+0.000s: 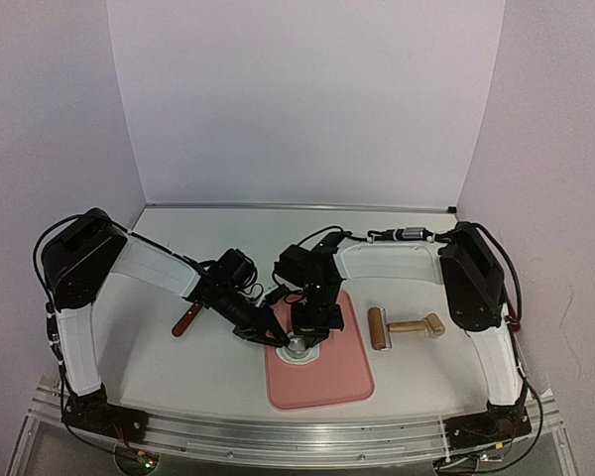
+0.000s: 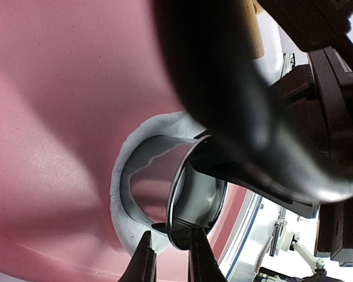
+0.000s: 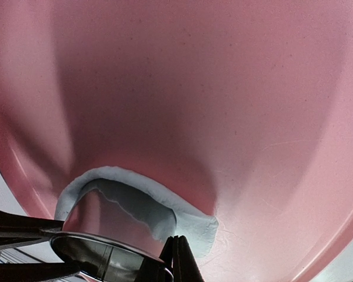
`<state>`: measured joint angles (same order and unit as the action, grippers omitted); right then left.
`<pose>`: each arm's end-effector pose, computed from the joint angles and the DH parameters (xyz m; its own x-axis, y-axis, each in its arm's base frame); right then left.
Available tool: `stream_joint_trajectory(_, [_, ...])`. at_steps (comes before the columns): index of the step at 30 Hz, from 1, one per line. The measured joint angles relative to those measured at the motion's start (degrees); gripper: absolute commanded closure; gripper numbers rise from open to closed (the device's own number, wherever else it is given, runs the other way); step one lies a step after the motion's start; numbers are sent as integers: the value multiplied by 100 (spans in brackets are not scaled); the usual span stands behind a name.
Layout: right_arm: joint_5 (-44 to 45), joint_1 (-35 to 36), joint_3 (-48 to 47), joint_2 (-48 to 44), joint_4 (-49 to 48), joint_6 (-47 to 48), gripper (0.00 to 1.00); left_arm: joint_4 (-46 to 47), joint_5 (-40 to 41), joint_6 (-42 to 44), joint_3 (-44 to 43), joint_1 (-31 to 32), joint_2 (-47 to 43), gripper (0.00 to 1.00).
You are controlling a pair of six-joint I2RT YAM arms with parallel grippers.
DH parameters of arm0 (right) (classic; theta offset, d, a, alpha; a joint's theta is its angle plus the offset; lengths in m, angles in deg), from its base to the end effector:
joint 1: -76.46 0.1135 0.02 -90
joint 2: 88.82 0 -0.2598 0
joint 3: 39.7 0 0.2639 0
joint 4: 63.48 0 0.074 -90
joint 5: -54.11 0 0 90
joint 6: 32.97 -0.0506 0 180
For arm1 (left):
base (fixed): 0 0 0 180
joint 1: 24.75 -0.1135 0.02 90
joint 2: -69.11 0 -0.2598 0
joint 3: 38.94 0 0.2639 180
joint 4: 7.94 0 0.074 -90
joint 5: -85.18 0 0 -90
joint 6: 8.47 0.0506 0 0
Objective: Roll out the dumpling wrappers from the dough
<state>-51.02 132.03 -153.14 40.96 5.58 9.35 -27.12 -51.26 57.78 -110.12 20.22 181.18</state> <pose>0.2432 0.3781 0.1165 -0.9769 -0.1627 0.1384 -0.1273 0.9637 0.2345 0.2369 -0.2884 0.0872 -0.8604 0.4672 -0.2038 0.4330 0.4590 -0.7758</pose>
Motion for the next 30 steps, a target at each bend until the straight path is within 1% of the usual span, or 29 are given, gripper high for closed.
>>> stream_joint_trajectory(19, [-26,-4,183,-54,-175,-74,100,43,-195,-37,-15,-42,128,91])
stream_joint_trajectory(24, [-35,-4,-75,85,64,-44,100,155,-94,-105,81,-27,31,91])
stream_joint_trajectory(30, [-37,-2,-510,334,504,10,100,20,51,-134,33,10,-22,91])
